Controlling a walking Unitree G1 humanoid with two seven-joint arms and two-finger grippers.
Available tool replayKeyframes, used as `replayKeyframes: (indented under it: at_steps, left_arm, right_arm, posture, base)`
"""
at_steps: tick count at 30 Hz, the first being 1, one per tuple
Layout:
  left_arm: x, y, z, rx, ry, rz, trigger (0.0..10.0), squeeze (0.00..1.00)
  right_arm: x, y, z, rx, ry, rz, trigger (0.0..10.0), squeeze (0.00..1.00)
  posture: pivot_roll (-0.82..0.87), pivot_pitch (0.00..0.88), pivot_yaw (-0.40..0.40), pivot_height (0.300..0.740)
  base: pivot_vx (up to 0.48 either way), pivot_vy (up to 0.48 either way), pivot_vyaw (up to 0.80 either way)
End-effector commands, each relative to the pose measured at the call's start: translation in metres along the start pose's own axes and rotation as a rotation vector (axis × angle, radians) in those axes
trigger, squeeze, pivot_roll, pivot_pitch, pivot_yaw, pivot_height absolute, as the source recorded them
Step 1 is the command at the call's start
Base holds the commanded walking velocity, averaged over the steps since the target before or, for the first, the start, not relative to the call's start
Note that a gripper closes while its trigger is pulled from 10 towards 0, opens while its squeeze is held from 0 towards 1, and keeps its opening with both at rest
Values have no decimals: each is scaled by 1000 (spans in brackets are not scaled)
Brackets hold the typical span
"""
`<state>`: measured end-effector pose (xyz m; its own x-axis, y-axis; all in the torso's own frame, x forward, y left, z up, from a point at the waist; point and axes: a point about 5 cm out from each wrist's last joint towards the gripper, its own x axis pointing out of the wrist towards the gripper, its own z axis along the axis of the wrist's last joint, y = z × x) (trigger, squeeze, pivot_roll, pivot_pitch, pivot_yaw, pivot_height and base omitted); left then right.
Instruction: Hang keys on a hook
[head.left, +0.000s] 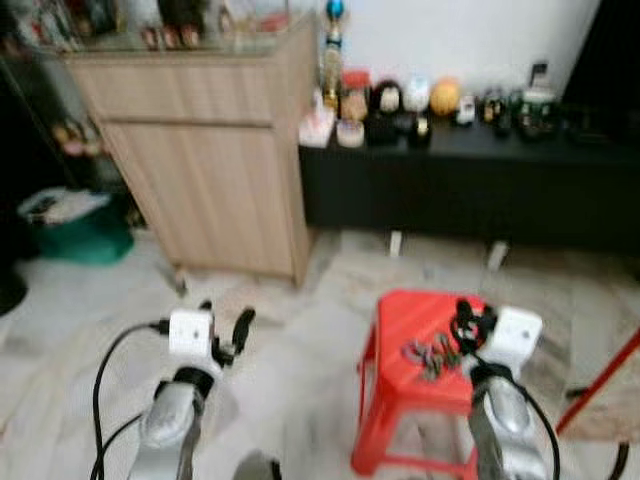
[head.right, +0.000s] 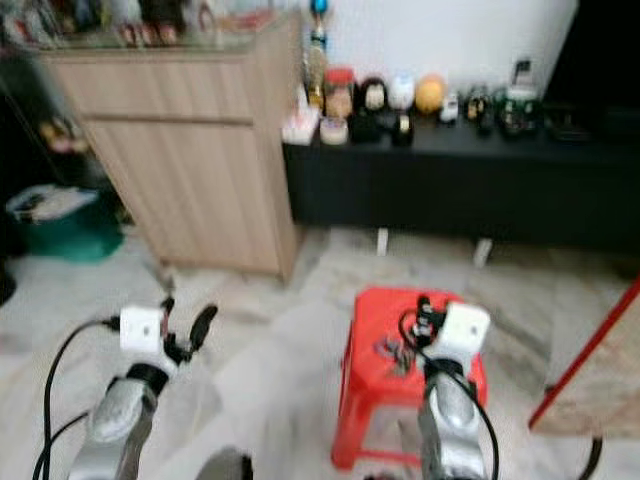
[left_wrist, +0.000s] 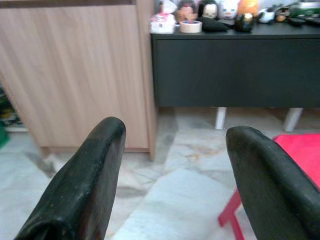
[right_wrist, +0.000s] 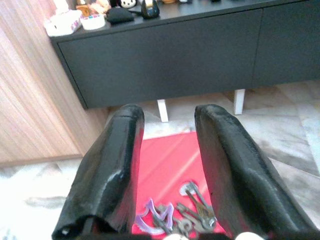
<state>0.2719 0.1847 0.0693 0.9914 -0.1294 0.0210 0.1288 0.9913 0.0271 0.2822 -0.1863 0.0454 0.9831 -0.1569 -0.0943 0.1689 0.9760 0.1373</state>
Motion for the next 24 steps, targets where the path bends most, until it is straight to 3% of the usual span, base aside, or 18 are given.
replayKeyframes:
  at_steps: [1, 21, 24]
  left_arm:
    - [3, 1, 4, -8, -9, -4, 10000, 0]
    - [0, -7, -7, -32, 31, -15, 10000, 0]
    - [0, -8, -8, -38, 31, -10, 10000, 0]
  right_arm:
    - [-1, -1, -2, -1, 5, -8, 10000, 0]
    - [1, -3, -2, -37, 15, -21, 10000, 0]
    - [1, -3, -3, -22, 25, -21, 10000, 0]
  posture:
    - [40, 30, -7, 629]
    - [21, 33, -21, 629]
    - [18, 35, -28, 607]
  base:
    - [0, 0, 0]
    - [0, 0, 0]
    - [0, 0, 0]
